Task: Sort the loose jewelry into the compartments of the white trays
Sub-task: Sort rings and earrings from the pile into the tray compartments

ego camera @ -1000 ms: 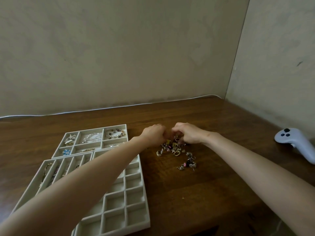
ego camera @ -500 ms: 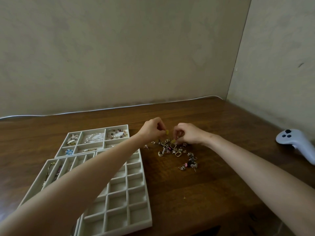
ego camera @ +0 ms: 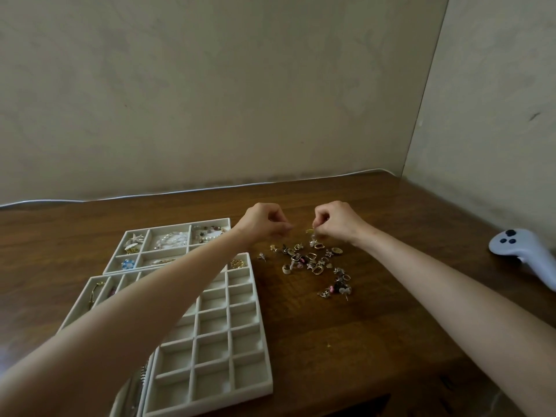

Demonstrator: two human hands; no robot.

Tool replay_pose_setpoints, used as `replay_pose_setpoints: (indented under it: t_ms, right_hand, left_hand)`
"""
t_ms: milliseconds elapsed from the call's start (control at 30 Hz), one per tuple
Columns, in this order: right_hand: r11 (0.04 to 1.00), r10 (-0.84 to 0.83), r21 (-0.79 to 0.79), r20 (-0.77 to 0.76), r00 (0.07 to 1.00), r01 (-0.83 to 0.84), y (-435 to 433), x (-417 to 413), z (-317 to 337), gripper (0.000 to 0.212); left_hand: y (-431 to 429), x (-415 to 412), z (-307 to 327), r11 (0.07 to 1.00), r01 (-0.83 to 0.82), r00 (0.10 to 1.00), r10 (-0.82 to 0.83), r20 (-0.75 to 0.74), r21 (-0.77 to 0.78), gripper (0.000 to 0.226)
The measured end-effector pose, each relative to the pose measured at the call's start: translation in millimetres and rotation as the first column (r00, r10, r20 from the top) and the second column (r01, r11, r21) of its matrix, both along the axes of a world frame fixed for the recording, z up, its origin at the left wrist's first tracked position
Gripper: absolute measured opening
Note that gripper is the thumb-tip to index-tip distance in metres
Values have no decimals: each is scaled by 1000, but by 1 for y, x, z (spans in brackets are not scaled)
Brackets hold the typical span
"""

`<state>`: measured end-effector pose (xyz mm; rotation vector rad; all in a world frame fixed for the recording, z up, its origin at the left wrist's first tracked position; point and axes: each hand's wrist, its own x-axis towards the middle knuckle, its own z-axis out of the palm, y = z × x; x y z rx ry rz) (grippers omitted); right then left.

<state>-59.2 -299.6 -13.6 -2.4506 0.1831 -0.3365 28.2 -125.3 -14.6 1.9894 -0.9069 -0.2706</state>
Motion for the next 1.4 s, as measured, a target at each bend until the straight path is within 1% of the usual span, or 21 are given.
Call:
replay_pose_setpoints:
  t_ms: [67, 167, 300, 400, 533, 667, 733, 833, 900, 967, 1033, 1133, 1200, 1267, 1400]
  right_hand:
    - [999, 3, 47, 21, 1000, -4, 3, -2, 1, 28]
    - [997, -7, 82, 39, 999, 4, 9, -3, 5, 29]
    - [997, -18, 73, -16, 1000, 19, 17, 1, 7, 31]
    - [989, -5, 145, -68, 998, 15, 23, 3, 7, 25]
    - [975, 14, 222, -37, 999, -5, 34, 6, 11, 19]
    - [975, 60, 213, 21, 998, -63, 50, 10, 17, 15]
    - [981, 92, 167, 72, 993, -103, 59, 11, 17, 19]
    - [980, 160, 90, 164, 973, -176, 72, 13, 16, 31]
    - [973, 196, 83, 198, 960, -215, 78, 14, 14, 33]
    - [966, 215, 95, 212, 953, -239, 82, 13, 12, 28]
    - [962, 231, 97, 219, 948, -256, 85, 13, 12, 22]
    - [949, 245, 142, 226, 943, -280, 90, 12, 10, 15]
    - [941, 228, 190, 259, 938, -281, 93, 13, 10, 16]
    - [929, 216, 233, 292, 932, -288, 96, 14, 10, 19]
    - [912, 209, 283, 304, 929, -298, 100, 16, 8, 21]
  left_hand:
    - [2, 1, 1, 1000, -1, 1000, 1, -13, 1, 14]
    - [7, 4, 4, 1000, -1, 1000, 0, 21, 28, 17]
    - [16, 6, 10, 1000, 16, 1000, -16, -6, 25, 24]
    - [25, 7, 15, 996, 41, 999, -39, -32, 84, 14]
    - [35, 8, 20, 990, 40, 997, -31, -67, 137, 5]
    - [43, 9, 23, 991, 27, 984, -3, -177, 134, 4]
    - [46, 10, 26, 994, -10, 960, 40, -276, 112, 12]
    - [51, 11, 31, 994, -48, 898, 86, -432, 97, 27]
    - [54, 11, 34, 996, -59, 839, 85, -537, 65, 23]
    - [58, 11, 36, 997, -61, 793, 76, -604, 44, 15]
    - [63, 13, 37, 997, -60, 770, 72, -634, 40, 10]
    - [68, 15, 37, 996, -56, 766, 83, -638, 62, 8]
    - [71, 14, 38, 997, -54, 762, 80, -642, 61, 6]
    - [74, 13, 40, 997, -50, 755, 80, -651, 65, 8]
    - [76, 12, 39, 996, -59, 741, 90, -665, 68, 9]
